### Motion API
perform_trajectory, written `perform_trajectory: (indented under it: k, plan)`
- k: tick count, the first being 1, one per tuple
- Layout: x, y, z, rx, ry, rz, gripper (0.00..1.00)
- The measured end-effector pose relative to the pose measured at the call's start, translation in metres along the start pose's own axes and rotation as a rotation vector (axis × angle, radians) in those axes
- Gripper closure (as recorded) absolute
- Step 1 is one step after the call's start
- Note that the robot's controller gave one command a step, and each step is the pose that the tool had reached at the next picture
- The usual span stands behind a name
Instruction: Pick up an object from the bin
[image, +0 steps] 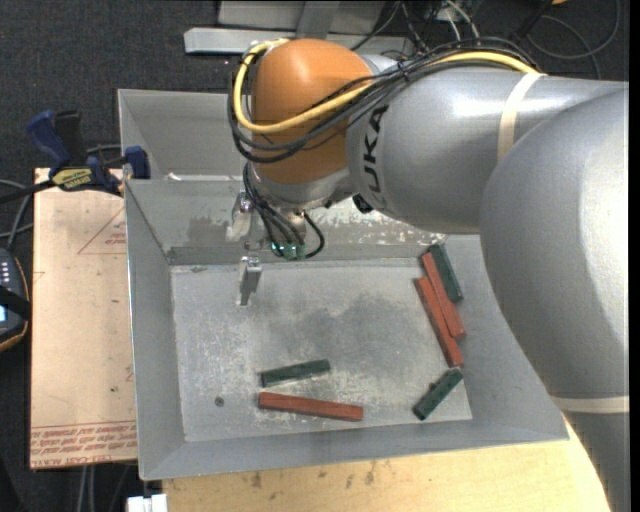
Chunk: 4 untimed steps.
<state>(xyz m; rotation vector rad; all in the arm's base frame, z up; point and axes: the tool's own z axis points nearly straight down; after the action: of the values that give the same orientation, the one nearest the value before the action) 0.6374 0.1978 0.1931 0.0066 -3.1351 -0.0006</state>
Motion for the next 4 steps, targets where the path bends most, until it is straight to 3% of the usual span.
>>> perform_trajectory:
  k: [1, 2, 3, 4]
  plan:
    - [-0.002, -0.001, -0.005, -0.001, -0.008, 0.003, 0.00]
    - [0.022, -0.029, 0.040, -0.002, -0.011, -0.081, 0.00]
    - [0.032, -0.059, 0.092, 0.000, -0.010, -0.301, 0.00]
    - [0.042, -0.066, 0.108, 0.002, -0.009, -0.338, 0.00]
